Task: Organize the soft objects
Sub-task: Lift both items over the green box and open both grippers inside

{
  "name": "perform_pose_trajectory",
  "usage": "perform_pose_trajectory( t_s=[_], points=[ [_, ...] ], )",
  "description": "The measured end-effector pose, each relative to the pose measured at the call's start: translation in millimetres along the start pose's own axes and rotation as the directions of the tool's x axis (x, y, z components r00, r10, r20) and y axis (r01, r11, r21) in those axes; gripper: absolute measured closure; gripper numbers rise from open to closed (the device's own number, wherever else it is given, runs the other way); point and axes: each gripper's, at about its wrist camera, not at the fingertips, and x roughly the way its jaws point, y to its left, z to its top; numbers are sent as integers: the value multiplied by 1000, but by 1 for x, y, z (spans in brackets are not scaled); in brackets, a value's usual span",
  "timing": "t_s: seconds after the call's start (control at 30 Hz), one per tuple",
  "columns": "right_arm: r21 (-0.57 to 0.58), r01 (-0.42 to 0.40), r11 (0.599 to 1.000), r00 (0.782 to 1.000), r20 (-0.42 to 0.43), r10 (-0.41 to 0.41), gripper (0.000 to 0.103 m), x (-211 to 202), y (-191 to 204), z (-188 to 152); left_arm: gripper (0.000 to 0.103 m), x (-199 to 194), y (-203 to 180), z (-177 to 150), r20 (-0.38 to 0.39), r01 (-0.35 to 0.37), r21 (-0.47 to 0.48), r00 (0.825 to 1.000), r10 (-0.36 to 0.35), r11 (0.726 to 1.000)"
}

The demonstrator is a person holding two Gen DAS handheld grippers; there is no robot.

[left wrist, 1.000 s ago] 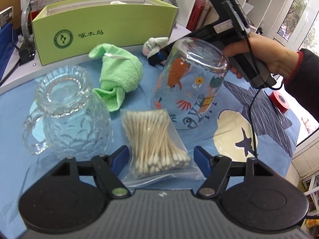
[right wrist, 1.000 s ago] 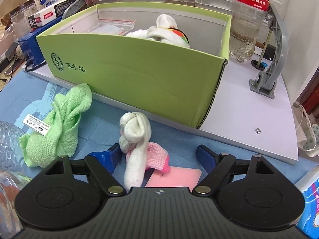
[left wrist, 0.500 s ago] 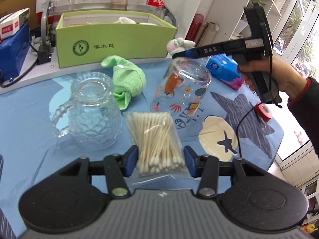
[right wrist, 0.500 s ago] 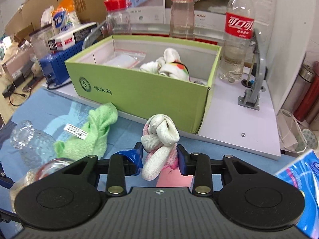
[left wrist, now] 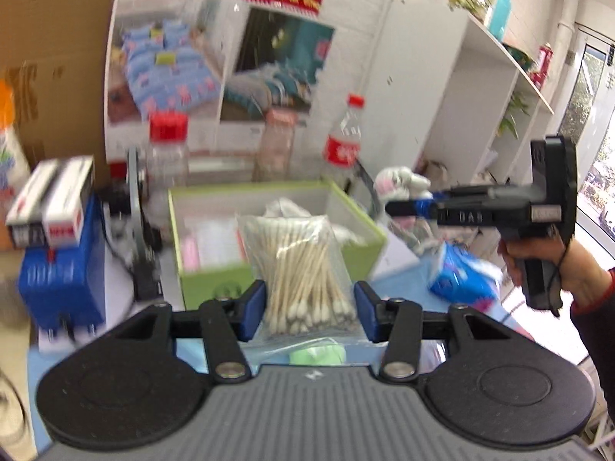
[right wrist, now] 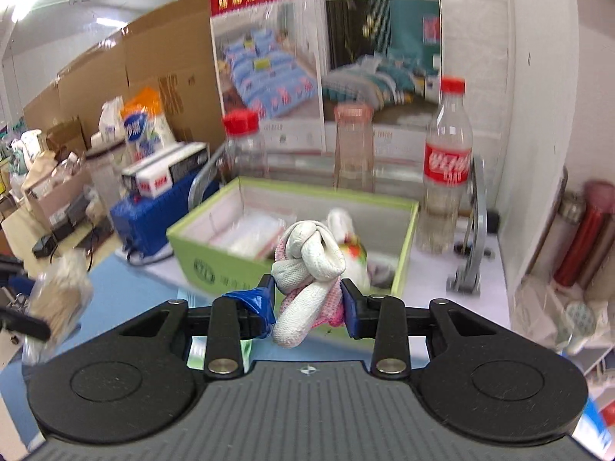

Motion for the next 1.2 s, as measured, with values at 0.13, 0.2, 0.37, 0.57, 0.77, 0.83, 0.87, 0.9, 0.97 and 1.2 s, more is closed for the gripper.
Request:
perform_pose_trajectory(
  t_s=[0.13, 0.2, 0.37, 0.57, 0.77, 0.83, 0.87, 0.9, 0.97, 1.2],
  points=[
    [-2, -10, 1000, 1000, 2, 10, 84, 37, -3, 34, 54, 49, 22, 44, -5, -28, -32, 1000, 28, 999],
    [0, -16, 1000, 1000, -13, 16, 83, 61, -8, 41, 54, 76, 32, 54, -26, -55, -35, 998, 54, 998],
    [58, -15, 998, 997, -81, 20, 76, 120, -21, 42, 37, 127, 55, 60, -62, -98, -55, 994, 94, 994],
    [122, 24, 992, 997, -75, -15, 66, 148, -34, 37, 36, 138, 61, 52, -86, -115, -47, 990, 111, 992],
    [140, 24, 990, 996, -87, -12, 57, 144, -37, 29, 35, 124, 53, 44, -73, -116, -33, 991, 114, 993],
    [147, 30, 989, 994, -105, -15, 54, 138, -37, 23, 35, 115, 47, 41, -68, -110, -25, 992, 108, 994],
    [151, 35, 988, 994, -108, -19, 54, 134, -36, 20, 35, 110, 44, 40, -64, -107, -21, 992, 105, 994],
    [153, 39, 987, 994, -108, -23, 53, 128, -36, 17, 34, 105, 41, 39, -59, -104, -19, 993, 102, 994],
    [164, 49, 985, 995, -94, -34, 52, 112, -34, 12, 34, 95, 36, 35, -51, -99, -12, 994, 99, 995],
    [211, 68, 975, 997, 31, -76, 49, 30, -21, -6, 31, 61, 16, 17, -35, -89, 4, 995, 89, 996]
  ],
)
